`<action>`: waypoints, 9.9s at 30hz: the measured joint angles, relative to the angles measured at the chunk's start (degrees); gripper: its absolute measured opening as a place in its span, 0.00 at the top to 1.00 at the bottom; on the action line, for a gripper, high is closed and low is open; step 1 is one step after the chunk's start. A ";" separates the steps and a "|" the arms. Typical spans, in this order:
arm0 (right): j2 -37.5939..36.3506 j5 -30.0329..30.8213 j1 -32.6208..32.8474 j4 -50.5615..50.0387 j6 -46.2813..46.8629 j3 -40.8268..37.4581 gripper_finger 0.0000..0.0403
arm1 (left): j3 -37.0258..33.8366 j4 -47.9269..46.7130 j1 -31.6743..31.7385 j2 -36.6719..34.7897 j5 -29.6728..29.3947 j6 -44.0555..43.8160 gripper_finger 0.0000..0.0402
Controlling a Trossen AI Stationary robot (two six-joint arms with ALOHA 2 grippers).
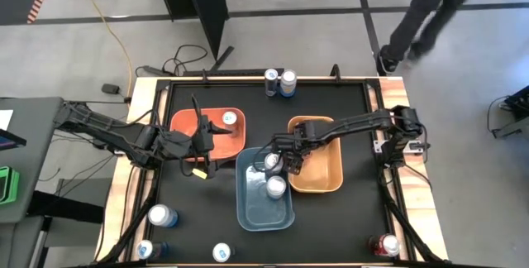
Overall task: Sort soda cans
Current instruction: Put the left red-white soda can into the yellow bin, then put the red-white soda can into the yellow bin, then put the top blue soda can into the orange bin
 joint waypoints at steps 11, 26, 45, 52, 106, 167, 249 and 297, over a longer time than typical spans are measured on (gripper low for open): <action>0.00 3.13 0.23 -4.97 -1.11 5.50 0.04 | 0.00 -0.44 0.00 0.35 0.02 0.00 0.09; -10.63 12.66 12.01 -12.90 9.04 8.31 0.04 | 0.00 -1.67 0.00 0.35 0.02 -1.05 0.09; -18.99 18.58 26.30 -19.18 41.00 -9.69 0.15 | 0.00 1.27 0.00 0.35 0.00 -1.09 0.09; -19.88 14.30 28.81 -20.94 38.97 -9.11 0.41 | 0.00 2.05 0.00 1.48 -0.03 -0.57 0.09; -16.92 -15.68 72.14 -6.12 72.74 -7.31 0.02 | 16.53 26.19 3.15 31.34 5.92 -0.63 0.09; -4.19 -11.84 62.98 -18.05 52.26 0.84 0.22 | 16.61 26.22 -1.97 31.34 3.13 0.96 0.09; -10.76 -3.74 -0.94 -9.16 1.78 -13.65 0.07 | 13.97 6.01 9.35 22.01 11.67 10.04 0.09; -35.23 24.63 19.33 36.25 -20.29 -22.33 0.09 | 24.59 -7.09 41.09 23.76 16.55 2.46 0.09</action>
